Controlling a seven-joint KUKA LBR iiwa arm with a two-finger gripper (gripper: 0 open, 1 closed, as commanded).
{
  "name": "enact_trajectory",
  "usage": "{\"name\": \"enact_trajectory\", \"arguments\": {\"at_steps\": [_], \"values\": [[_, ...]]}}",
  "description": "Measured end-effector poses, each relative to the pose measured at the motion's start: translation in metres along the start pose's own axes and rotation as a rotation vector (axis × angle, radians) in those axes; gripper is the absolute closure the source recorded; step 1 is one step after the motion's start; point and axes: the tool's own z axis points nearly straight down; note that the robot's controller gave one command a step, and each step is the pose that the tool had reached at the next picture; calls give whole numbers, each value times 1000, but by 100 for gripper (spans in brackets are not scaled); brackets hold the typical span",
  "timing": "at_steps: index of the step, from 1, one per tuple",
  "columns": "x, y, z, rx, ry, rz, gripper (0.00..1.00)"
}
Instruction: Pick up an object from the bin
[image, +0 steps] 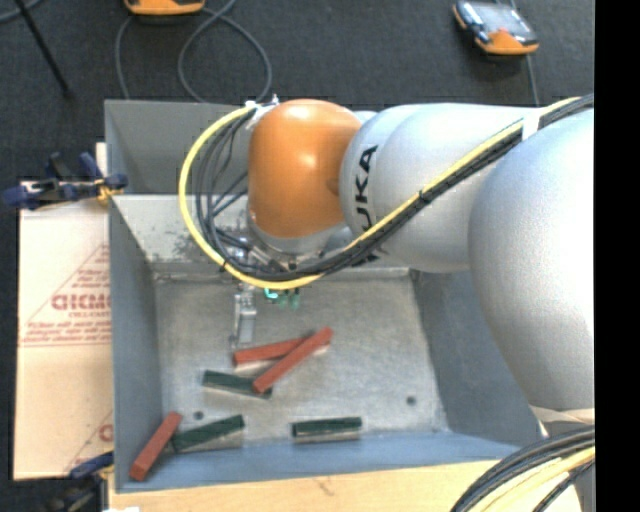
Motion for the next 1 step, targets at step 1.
{"name": "enact_trajectory", "arguments": {"at_steps": [1], "values": [[3, -47, 111, 3, -2, -145, 0]]}}
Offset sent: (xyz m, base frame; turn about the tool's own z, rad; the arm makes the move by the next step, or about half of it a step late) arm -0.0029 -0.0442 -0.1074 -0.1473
